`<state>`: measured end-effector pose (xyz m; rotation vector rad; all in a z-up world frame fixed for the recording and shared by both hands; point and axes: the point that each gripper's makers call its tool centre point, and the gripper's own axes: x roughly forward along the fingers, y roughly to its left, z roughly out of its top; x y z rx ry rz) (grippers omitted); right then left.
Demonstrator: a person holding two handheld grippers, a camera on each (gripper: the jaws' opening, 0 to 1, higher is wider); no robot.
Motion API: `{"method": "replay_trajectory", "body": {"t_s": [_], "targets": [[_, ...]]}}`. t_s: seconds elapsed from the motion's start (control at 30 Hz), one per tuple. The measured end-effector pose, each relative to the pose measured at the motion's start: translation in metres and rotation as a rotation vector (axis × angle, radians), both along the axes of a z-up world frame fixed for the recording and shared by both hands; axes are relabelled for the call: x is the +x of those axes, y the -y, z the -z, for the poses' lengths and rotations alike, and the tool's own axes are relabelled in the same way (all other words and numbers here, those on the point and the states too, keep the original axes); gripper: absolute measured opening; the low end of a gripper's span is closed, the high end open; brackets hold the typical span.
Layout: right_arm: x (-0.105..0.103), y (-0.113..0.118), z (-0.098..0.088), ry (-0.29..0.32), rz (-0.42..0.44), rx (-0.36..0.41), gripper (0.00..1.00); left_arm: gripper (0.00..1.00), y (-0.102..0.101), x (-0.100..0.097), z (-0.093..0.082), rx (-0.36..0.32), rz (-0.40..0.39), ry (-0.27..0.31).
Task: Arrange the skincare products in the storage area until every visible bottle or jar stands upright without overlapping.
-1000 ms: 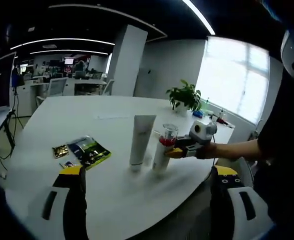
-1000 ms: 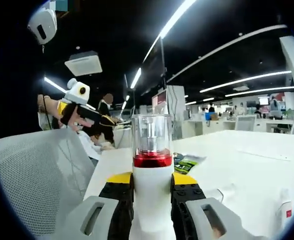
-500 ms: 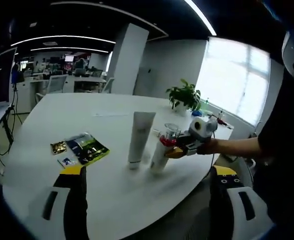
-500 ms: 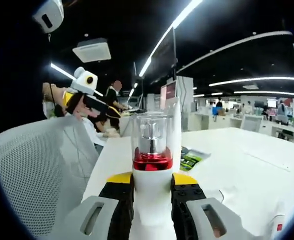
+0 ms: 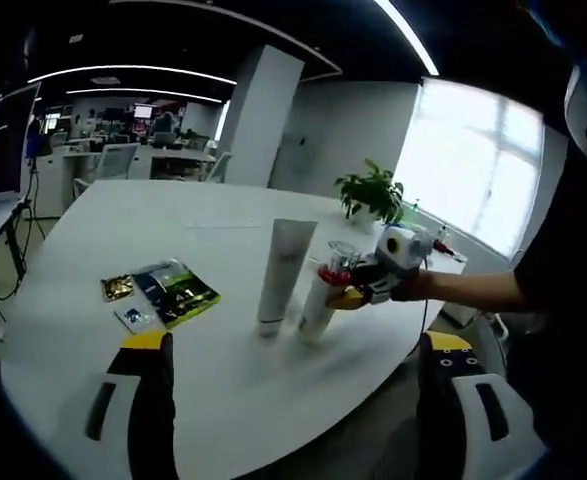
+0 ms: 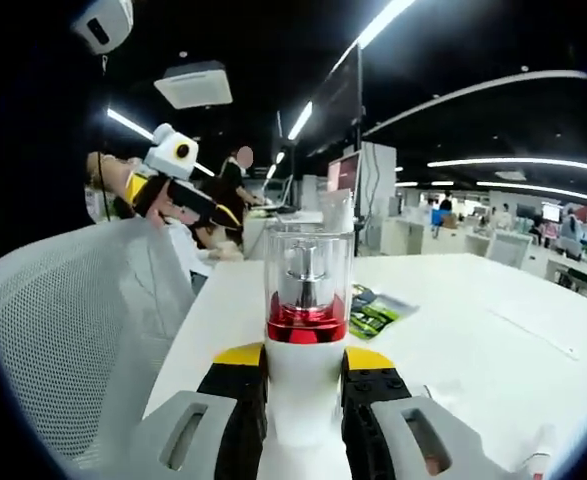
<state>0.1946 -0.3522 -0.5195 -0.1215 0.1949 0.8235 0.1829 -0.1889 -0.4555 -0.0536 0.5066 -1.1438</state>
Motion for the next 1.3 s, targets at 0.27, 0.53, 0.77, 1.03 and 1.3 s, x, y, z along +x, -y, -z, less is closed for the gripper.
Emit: {"method": "replay_trajectory", "body": {"t_s": [0.27,0.53,0.77,1.03,1.3], "targets": [[0.012,0.005,0.001,0.005,-0.013,-0.008,0.18,0.95,0.003,0.004,0.000,-0.003,0.000,-0.002],[0.025,0.008,-0.001,0.007,-0.016,-0.004,0.18,0.94,0.000,0.006,0.003,0.004,-0.005,-0.008],[0.033,0.007,-0.001,0.006,-0.031,-0.003,0.18,0.94,0.001,0.007,0.003,0.006,-0.006,-0.010],[0.035,0.007,-0.001,-0.001,-0.032,0.005,0.18,0.94,0.001,0.007,0.004,0.010,-0.007,-0.013],[0.034,0.007,0.000,-0.063,0.000,0.036,0.19,0.94,0.002,0.006,0.000,0.016,-0.004,-0.014]]}}
